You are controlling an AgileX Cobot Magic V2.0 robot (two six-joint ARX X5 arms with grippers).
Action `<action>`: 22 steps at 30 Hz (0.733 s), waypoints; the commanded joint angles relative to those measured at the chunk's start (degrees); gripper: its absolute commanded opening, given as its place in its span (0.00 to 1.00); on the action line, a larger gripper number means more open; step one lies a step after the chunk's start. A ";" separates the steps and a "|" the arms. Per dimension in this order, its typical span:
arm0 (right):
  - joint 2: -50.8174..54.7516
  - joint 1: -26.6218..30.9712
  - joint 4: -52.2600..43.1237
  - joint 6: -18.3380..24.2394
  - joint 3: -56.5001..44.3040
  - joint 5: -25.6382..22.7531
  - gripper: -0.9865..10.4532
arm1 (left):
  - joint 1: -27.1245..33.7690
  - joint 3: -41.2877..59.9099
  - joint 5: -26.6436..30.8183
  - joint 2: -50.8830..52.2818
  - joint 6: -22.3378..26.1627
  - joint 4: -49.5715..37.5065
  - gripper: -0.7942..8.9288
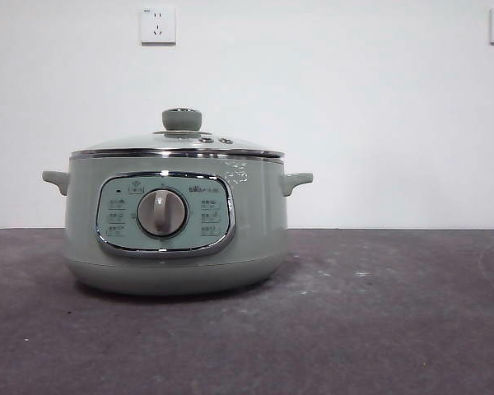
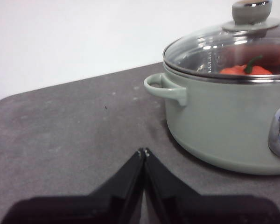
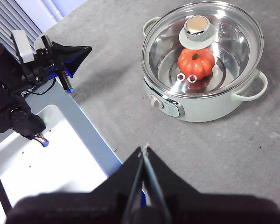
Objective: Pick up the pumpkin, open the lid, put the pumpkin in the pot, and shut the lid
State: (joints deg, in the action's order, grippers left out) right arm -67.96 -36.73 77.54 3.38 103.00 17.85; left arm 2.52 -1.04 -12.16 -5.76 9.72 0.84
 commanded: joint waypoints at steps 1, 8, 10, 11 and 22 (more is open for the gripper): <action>0.15 -0.04 0.61 -0.33 -0.09 0.00 0.09 | 0.17 0.90 0.09 0.26 -1.05 0.68 0.08; 0.15 -0.04 0.61 -0.33 -0.09 0.00 0.09 | 0.17 0.90 -0.02 0.44 -1.09 3.04 0.08; 0.15 -0.04 0.61 -0.33 -0.09 0.00 0.09 | 0.17 0.90 0.02 0.44 -1.09 3.78 0.08; 0.15 -0.04 0.61 -0.33 -0.09 0.00 0.09 | 0.17 0.90 0.00 0.44 -1.09 4.15 0.08; 0.15 -0.04 0.61 -0.33 -0.09 0.00 0.09 | 0.17 0.90 0.00 0.44 -1.09 8.35 0.08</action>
State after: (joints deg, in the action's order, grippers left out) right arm -67.96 -36.73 77.54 3.40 103.00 17.85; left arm 2.52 -1.04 -12.16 -5.50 8.93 9.17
